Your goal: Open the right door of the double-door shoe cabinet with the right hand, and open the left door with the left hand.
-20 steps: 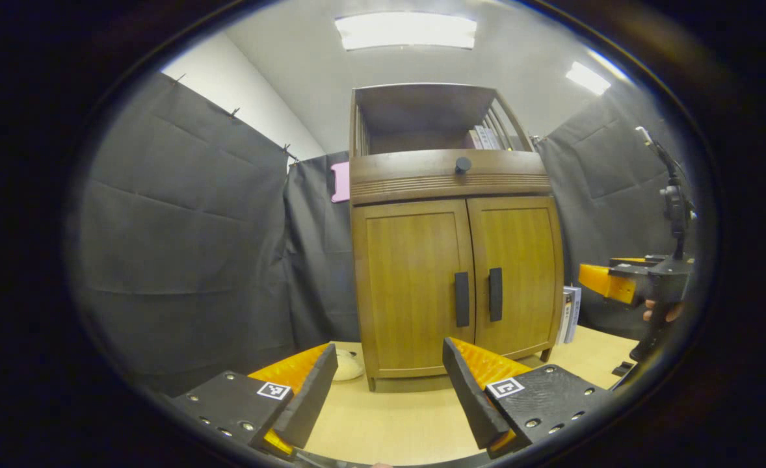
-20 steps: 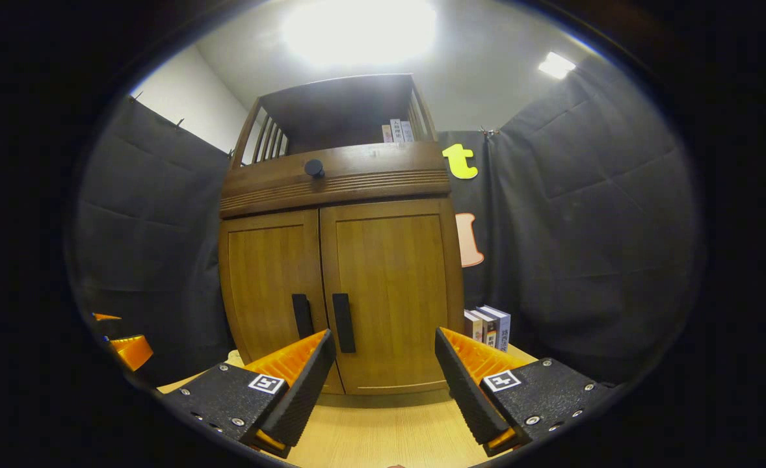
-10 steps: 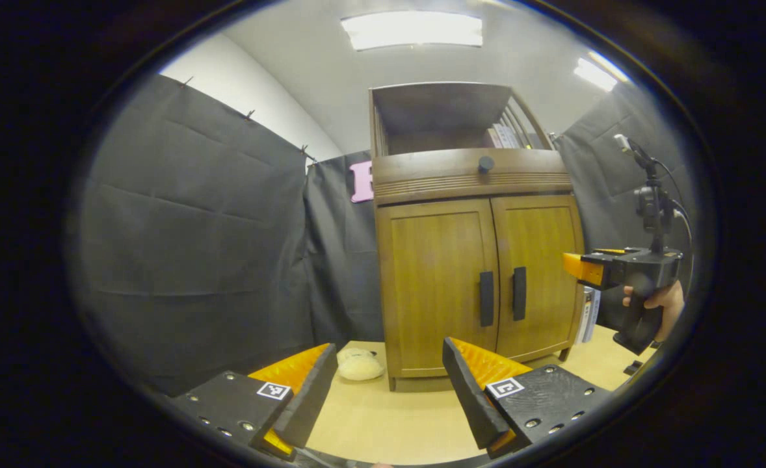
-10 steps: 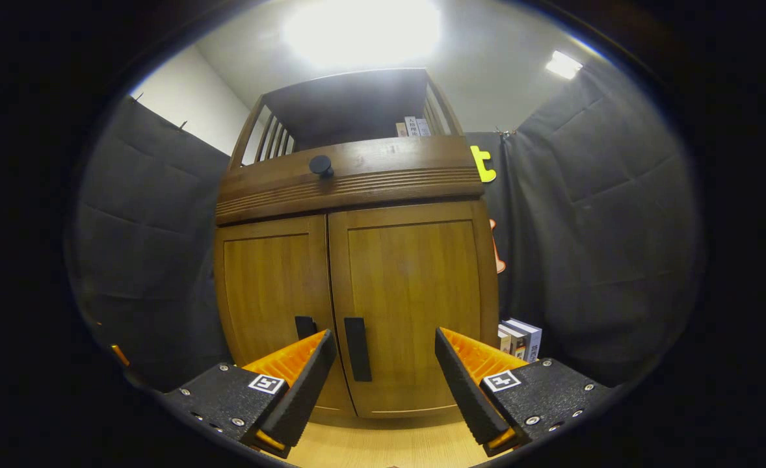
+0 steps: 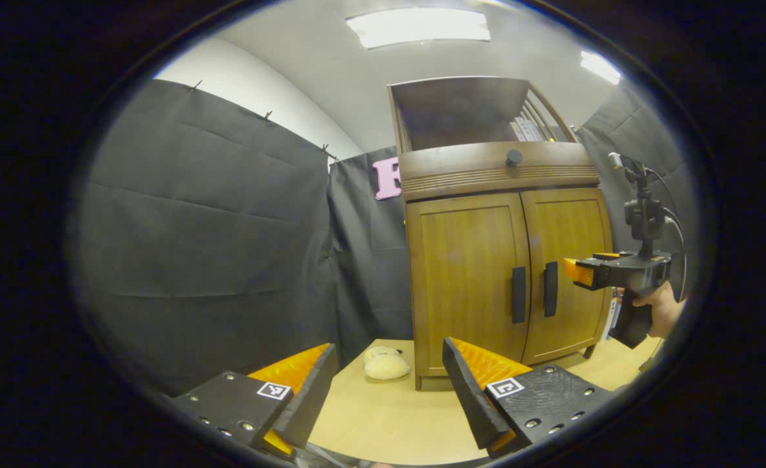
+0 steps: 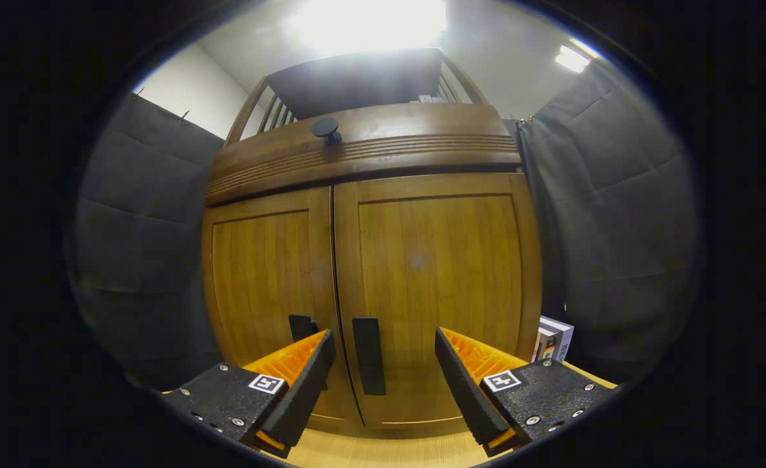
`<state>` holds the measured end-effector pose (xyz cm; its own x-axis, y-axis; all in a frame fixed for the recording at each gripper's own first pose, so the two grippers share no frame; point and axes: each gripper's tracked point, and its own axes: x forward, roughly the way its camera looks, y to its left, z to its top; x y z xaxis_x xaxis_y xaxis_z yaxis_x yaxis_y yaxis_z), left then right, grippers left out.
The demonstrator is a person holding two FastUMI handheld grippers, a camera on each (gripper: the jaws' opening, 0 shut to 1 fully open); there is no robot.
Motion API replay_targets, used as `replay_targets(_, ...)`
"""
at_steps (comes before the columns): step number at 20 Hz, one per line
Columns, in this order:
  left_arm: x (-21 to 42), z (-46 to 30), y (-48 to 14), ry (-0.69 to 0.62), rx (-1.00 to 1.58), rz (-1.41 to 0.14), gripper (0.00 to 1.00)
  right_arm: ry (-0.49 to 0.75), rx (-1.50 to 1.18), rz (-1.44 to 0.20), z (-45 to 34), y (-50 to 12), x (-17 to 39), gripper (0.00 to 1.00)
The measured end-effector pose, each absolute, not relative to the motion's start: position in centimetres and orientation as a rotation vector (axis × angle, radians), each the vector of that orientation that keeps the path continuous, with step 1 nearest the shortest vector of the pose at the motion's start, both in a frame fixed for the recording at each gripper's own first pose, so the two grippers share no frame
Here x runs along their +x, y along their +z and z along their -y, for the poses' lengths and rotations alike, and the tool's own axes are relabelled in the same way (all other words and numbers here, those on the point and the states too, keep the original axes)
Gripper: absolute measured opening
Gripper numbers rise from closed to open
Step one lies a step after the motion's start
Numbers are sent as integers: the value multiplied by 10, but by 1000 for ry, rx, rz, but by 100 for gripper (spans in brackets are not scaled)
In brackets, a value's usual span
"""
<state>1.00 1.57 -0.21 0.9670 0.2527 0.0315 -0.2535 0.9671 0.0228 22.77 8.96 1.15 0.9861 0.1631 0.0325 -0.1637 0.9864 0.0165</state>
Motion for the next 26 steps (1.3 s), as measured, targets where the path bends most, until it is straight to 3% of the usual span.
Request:
replay_targets(8, 14, -23, -10, 317, 39, 6, 93, 170, 22, -38, -103, -10, 279, 93)
replay_targets(14, 15, -26, -13, 346, 44, -12, 93, 190, 13, -92, -111, -33, 303, 82)
replay_targets(18, 13, -26, -11, 350, 50, -18, 93, 201, 12, -124, -118, -45, 314, 66)
replay_targets(23, 13, -27, -13, 346, 46, -19, 93, 194, 25, -128, -120, -45, 317, 33)
replay_targets(25, 13, -27, -13, 339, 43, -14, 93, 201, 26, -137, -119, -45, 312, 24)
replay_targets(26, 13, -27, -14, 334, 42, -11, 93, 204, 26, -143, -119, -45, 308, 24)
